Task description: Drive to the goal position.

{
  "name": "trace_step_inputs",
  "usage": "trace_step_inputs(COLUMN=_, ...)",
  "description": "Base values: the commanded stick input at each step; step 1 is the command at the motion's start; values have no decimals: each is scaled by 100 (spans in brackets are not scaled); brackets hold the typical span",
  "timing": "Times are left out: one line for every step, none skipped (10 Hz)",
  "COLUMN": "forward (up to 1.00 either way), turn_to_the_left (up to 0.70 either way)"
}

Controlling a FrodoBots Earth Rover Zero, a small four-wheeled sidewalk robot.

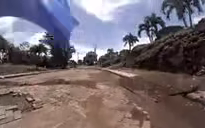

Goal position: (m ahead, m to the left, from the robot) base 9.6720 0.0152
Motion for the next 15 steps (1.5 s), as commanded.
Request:
trace_step_inputs(forward=70, turn_to_the_left=0)
trace_step_inputs(forward=70, turn_to_the_left=0)
trace_step_inputs(forward=70, turn_to_the_left=-6)
trace_step_inputs(forward=70, turn_to_the_left=-22)
trace_step_inputs(forward=70, turn_to_the_left=0)
trace_step_inputs(forward=70, turn_to_the_left=0)
trace_step_inputs(forward=70, turn_to_the_left=0)
trace_step_inputs(forward=70, turn_to_the_left=0)
trace_step_inputs(forward=70, turn_to_the_left=0)
trace_step_inputs(forward=70, turn_to_the_left=8)
trace_step_inputs(forward=70, turn_to_the_left=25)
trace_step_inputs(forward=70, turn_to_the_left=14)
trace_step_inputs(forward=70, turn_to_the_left=3)
trace_step_inputs(forward=70, turn_to_the_left=0)
trace_step_inputs(forward=70, turn_to_the_left=0)
